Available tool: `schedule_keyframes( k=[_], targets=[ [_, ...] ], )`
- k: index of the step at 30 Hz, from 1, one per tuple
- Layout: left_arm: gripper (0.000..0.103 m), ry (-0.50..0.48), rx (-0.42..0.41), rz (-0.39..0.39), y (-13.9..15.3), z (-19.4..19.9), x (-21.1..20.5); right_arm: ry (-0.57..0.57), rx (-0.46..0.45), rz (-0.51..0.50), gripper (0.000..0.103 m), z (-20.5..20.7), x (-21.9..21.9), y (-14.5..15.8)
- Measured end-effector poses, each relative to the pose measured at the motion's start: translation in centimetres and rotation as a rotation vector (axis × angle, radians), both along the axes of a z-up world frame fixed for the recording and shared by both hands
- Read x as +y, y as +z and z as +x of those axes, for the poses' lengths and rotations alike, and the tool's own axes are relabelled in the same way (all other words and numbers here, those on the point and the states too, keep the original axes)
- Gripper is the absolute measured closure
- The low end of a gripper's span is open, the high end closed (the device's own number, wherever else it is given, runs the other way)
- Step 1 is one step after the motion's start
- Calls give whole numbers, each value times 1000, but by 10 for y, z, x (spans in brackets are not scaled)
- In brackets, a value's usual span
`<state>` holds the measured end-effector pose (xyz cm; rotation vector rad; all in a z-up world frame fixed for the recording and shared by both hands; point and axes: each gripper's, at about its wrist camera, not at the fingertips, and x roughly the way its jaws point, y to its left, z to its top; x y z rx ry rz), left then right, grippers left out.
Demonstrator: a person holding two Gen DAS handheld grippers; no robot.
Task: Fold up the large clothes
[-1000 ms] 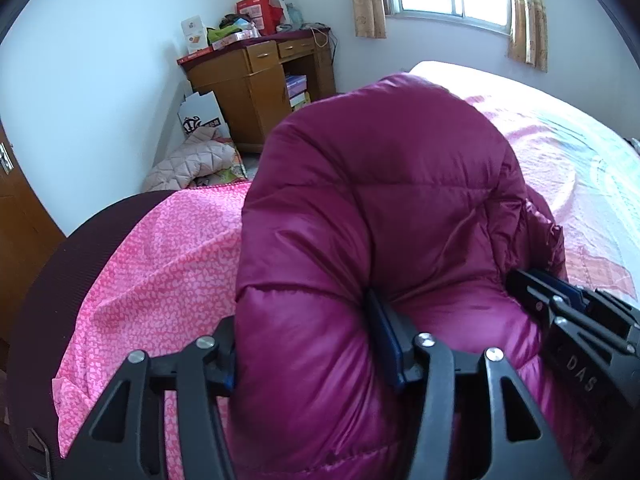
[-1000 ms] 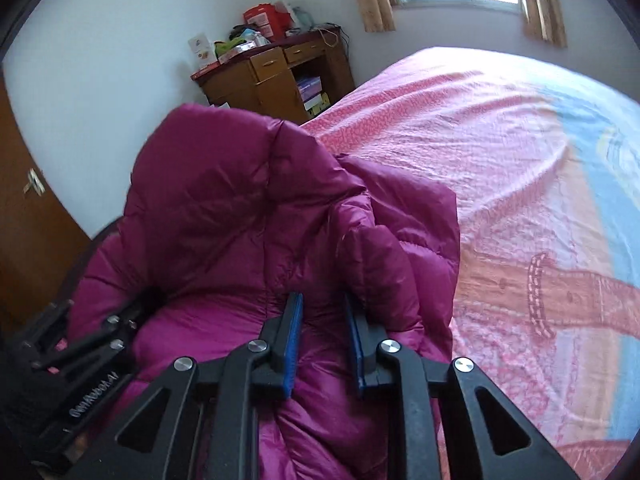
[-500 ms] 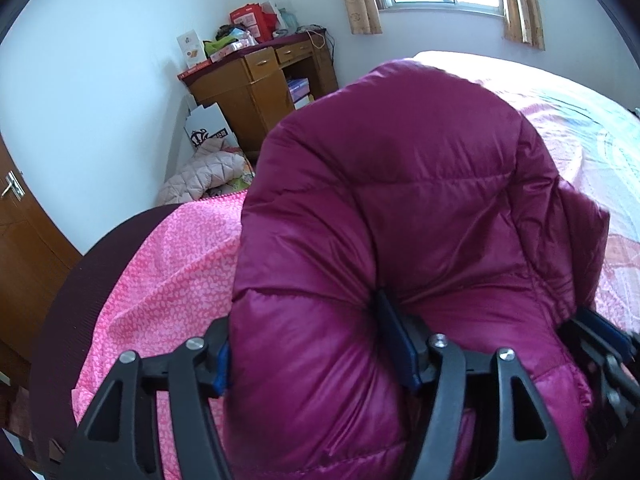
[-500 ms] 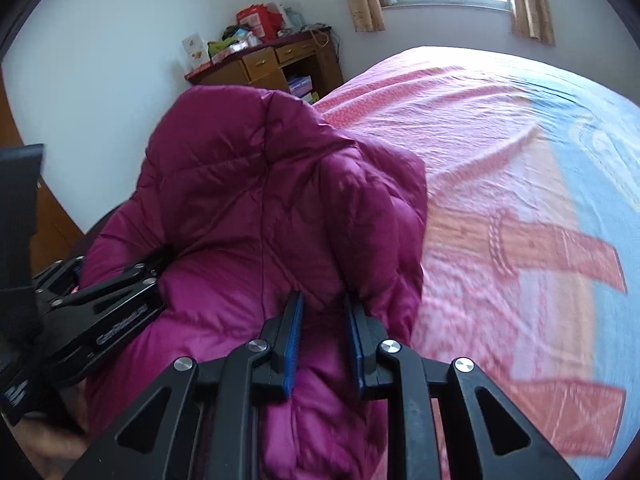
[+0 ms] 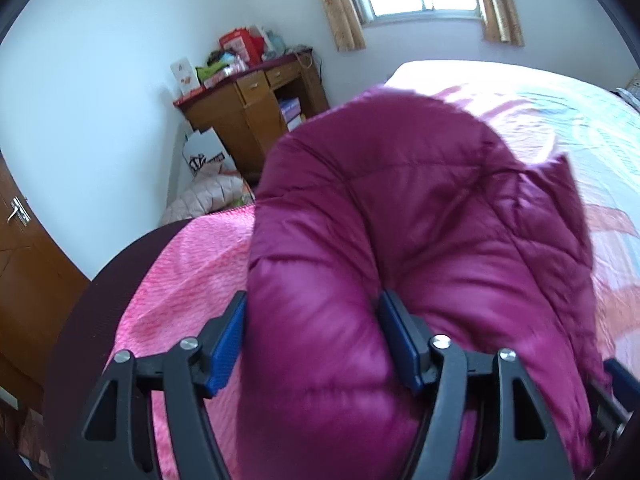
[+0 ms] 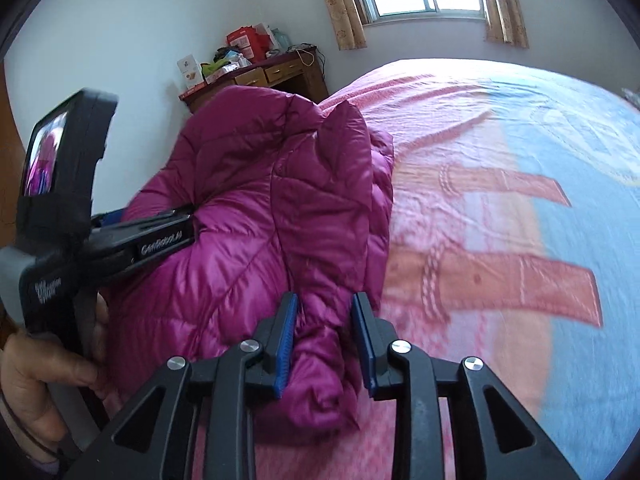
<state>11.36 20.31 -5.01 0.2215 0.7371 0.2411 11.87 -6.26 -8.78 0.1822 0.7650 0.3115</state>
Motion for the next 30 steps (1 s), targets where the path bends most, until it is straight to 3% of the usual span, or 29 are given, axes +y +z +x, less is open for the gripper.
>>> schedule_keyframes(
  k=[3, 5, 7, 11, 17, 21, 24, 30],
  targets=[
    [19, -9, -27, 5, 9, -27, 3, -20, -30, 35, 68, -25, -10, 9],
    [15, -15, -45, 15, 16, -44, 3, -27, -53, 51, 49, -41, -14, 15],
    [12, -27, -65, 25, 23, -62, 3, -31, -84, 58, 39, -56, -19, 22],
    [0, -33, -94, 20, 36, -90, 4, -42, -147, 52, 37, -77, -19, 42],
    [0, -52, -131, -55, 51, -125, 10, -85, -225, 50, 36, -110, -22, 76],
    [0, -77, -185, -66, 62, -148, 13, -96, -280, 28, 28, -130, -19, 95],
    [0, -104, -210, -118, 73, -158, 17, -105, -327, 5, 25, -144, -16, 108],
    [0, -72, -251, -149, 96, -171, 19, -149, -428, -18, 21, -166, -17, 131]
  ],
)
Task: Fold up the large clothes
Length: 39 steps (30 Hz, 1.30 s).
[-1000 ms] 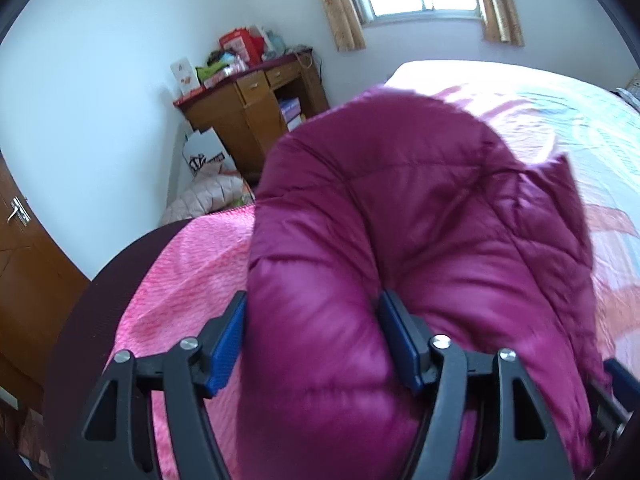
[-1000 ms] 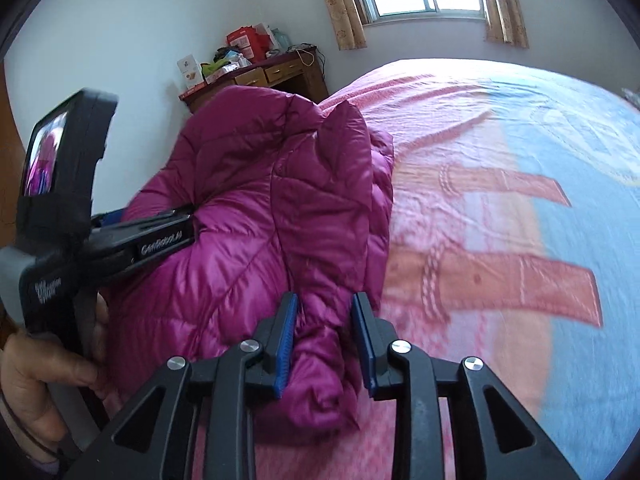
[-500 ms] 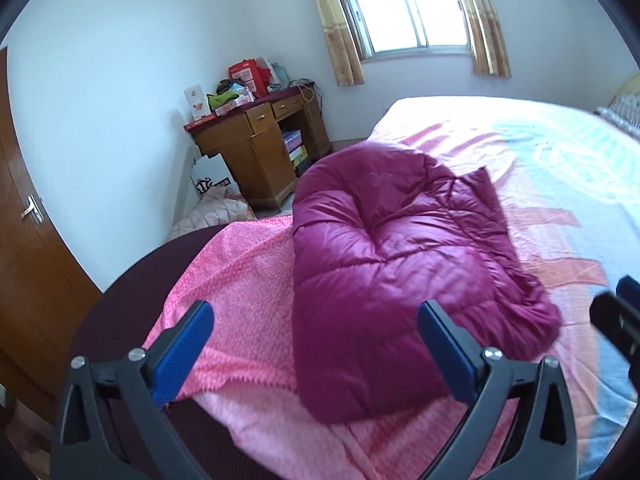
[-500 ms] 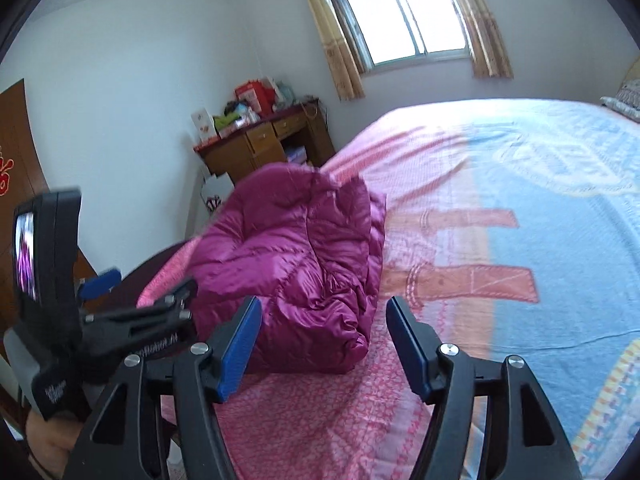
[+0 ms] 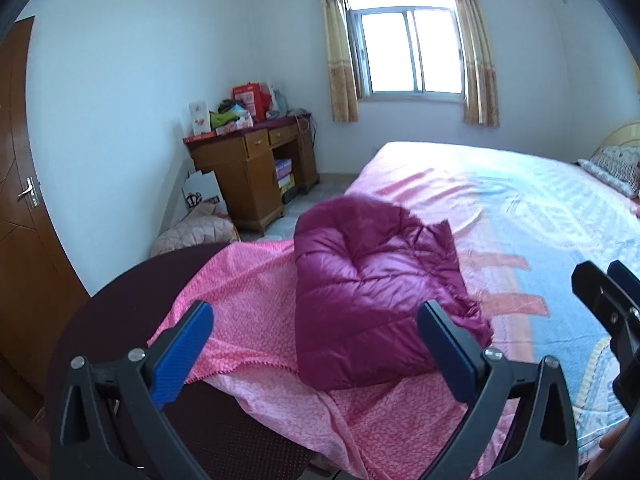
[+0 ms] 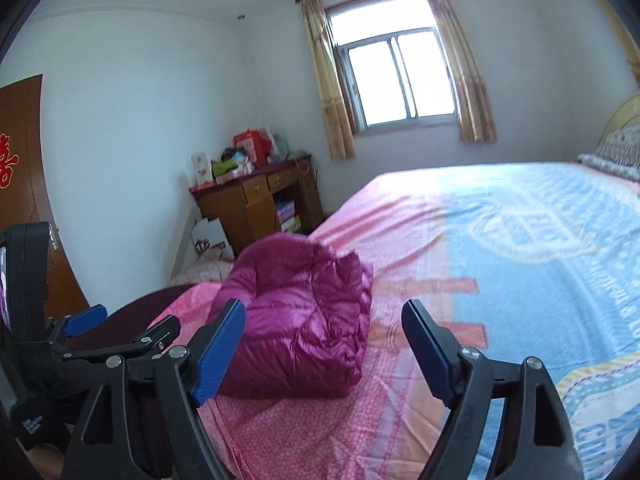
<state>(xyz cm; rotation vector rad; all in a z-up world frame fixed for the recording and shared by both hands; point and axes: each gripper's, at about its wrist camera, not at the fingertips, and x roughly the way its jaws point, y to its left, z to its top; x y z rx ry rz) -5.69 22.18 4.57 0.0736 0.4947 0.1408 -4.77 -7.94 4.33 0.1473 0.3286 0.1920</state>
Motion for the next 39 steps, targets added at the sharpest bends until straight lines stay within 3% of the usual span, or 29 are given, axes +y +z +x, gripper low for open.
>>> schedule_keyframes(
  k=[6, 9, 39],
  targets=[
    [0, 20, -79, -26, 17, -20, 3, -67, -126, -19, 15, -27, -6, 21],
    [0, 19, -97, -26, 21, -22, 2, -77, -148, -19, 15, -32, -7, 25],
    [0, 30, -51, -28, 11, -18, -1, -81, -109, -10, 15, -28, -7, 19]
  ],
)
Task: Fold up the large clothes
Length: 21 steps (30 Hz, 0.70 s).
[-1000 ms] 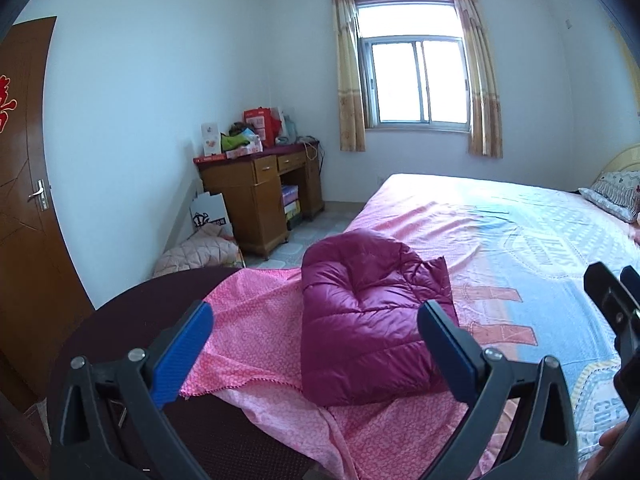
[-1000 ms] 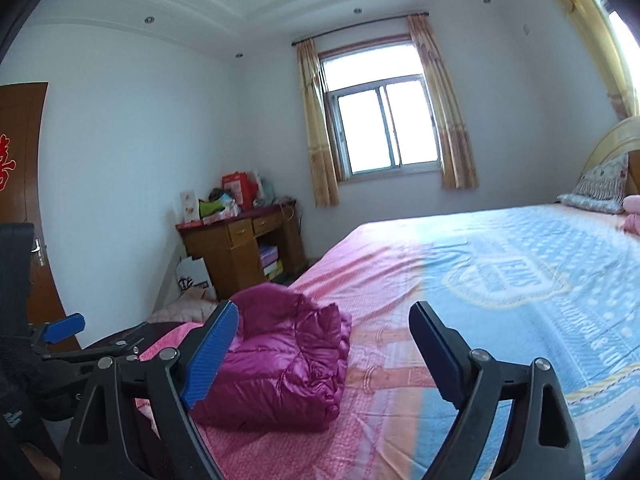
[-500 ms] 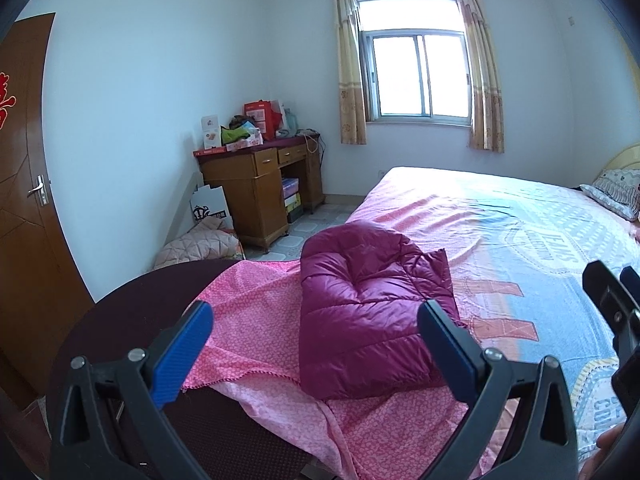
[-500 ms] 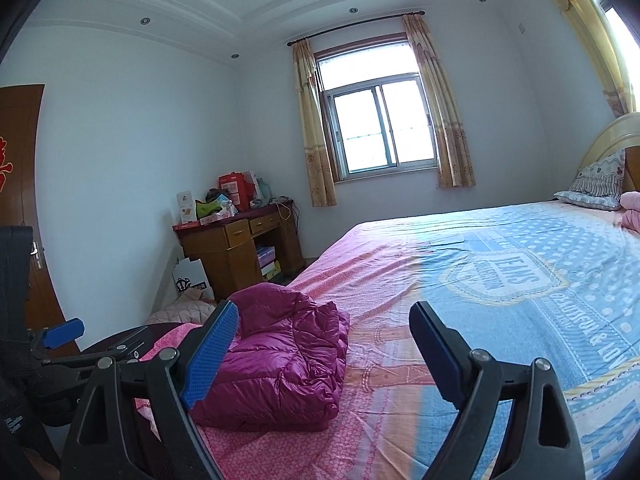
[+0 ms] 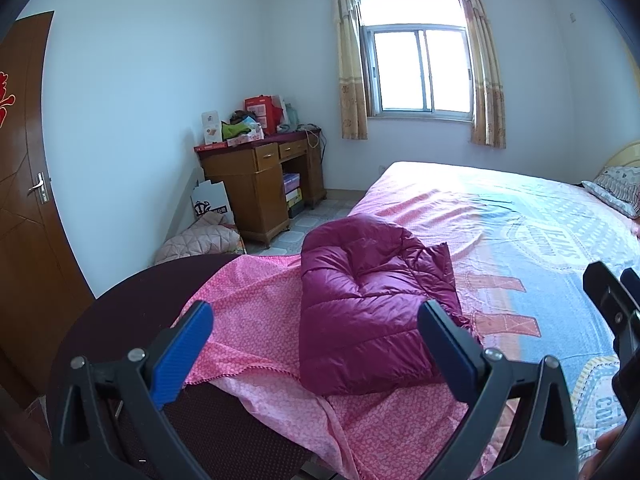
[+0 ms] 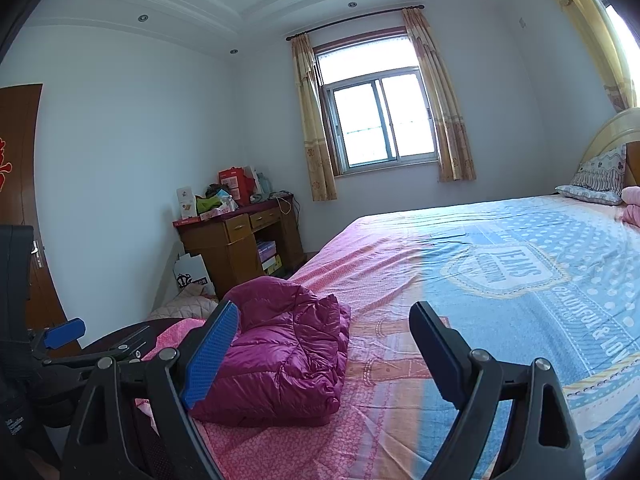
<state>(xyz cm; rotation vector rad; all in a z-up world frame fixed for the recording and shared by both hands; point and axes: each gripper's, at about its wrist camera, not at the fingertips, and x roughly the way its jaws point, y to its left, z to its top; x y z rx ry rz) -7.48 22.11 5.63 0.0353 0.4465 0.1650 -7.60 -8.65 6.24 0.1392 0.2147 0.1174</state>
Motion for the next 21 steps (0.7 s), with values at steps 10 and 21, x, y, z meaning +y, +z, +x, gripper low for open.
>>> schedule_keyframes(
  k=[10, 21],
  targets=[
    [0, 5, 5, 0, -1, 1, 2, -1, 4, 1, 15, 1, 0, -2],
    [0, 7, 1, 3, -1, 1, 3, -2, 2, 3, 15, 2, -3, -3]
  ],
)
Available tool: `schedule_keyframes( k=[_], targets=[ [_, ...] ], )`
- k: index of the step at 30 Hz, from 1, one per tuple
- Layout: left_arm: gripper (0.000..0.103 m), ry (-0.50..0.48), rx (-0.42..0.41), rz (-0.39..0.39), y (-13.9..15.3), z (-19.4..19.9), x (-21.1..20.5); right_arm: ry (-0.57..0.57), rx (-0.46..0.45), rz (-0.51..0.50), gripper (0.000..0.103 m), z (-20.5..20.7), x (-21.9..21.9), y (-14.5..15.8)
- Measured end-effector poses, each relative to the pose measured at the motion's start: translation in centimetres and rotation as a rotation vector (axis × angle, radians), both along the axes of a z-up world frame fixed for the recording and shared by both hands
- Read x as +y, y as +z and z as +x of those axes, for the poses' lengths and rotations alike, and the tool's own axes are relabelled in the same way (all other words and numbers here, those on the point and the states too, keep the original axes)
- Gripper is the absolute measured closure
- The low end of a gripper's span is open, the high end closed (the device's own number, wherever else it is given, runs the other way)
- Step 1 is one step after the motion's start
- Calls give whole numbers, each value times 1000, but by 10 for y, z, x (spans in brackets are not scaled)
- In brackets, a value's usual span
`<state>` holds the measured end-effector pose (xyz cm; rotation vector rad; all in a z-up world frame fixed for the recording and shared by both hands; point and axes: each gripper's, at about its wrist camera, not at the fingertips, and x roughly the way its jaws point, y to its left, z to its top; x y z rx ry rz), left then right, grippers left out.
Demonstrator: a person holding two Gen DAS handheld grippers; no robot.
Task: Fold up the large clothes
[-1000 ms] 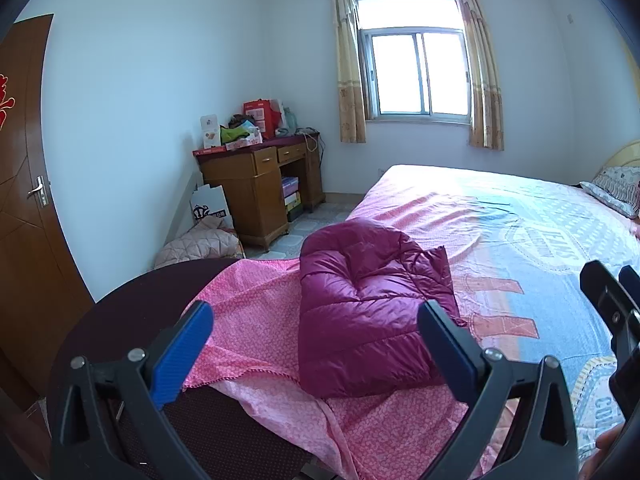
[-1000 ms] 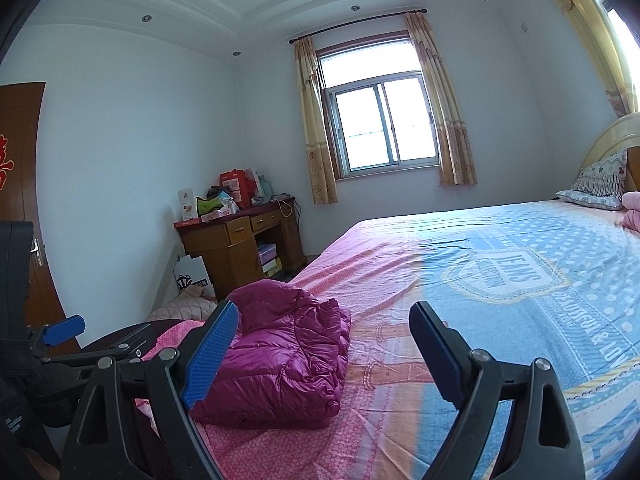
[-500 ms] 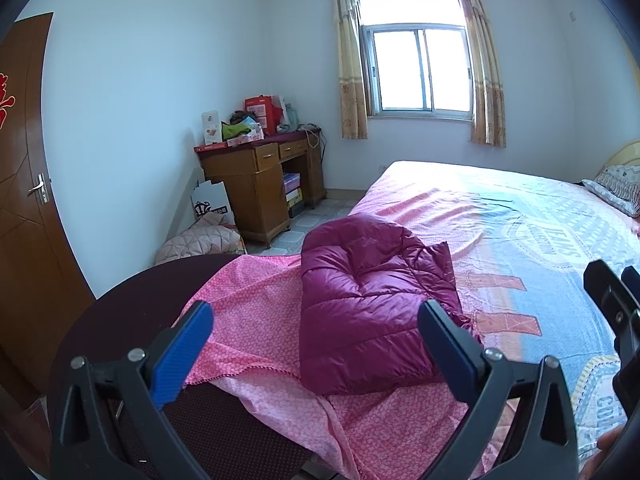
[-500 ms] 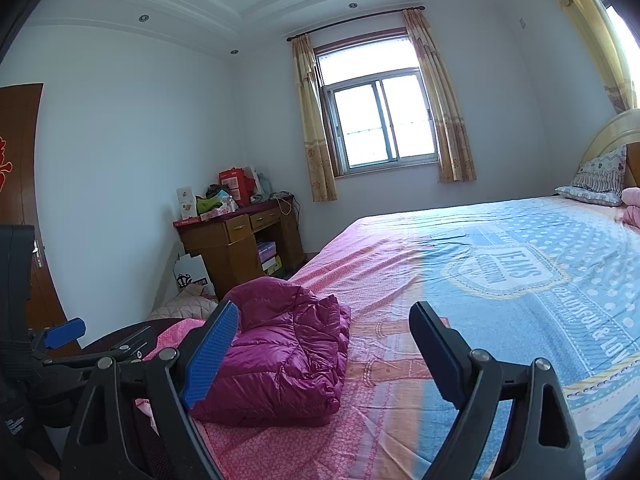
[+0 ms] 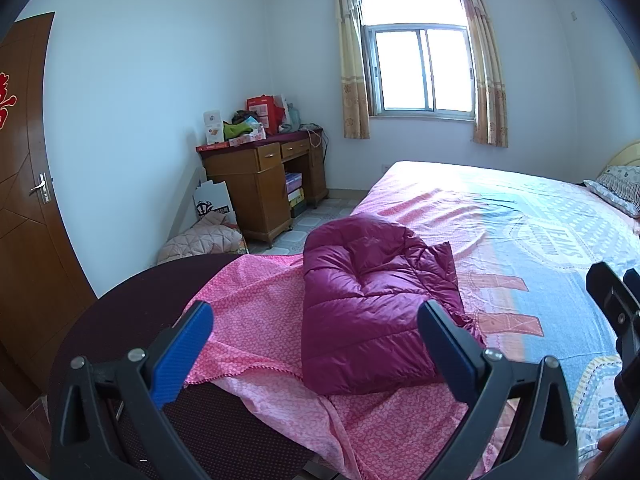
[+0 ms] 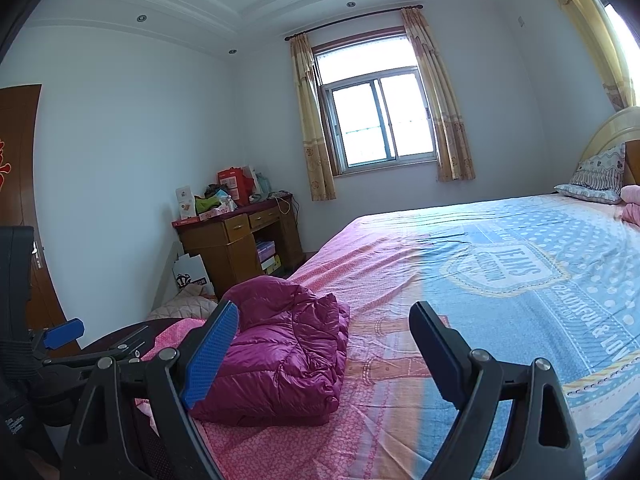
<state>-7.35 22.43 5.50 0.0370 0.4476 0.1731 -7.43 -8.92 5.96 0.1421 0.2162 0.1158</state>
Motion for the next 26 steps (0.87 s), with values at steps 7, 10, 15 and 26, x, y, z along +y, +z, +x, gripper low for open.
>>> schedule_keyframes(
  k=[7, 10, 15, 26],
  targets=[
    [0, 0, -6, 3, 1, 1, 2, 0, 0, -1, 15, 0, 0, 0],
    [0, -5, -1, 6, 2, 2, 2, 0, 1, 0, 15, 1, -1, -1],
    [0, 28, 0, 21, 2, 5, 3, -3, 6, 1, 15, 0, 0, -2],
    [0, 17, 26, -9, -4, 11, 7, -4, 18, 0, 15, 2, 4, -5]
  ],
)
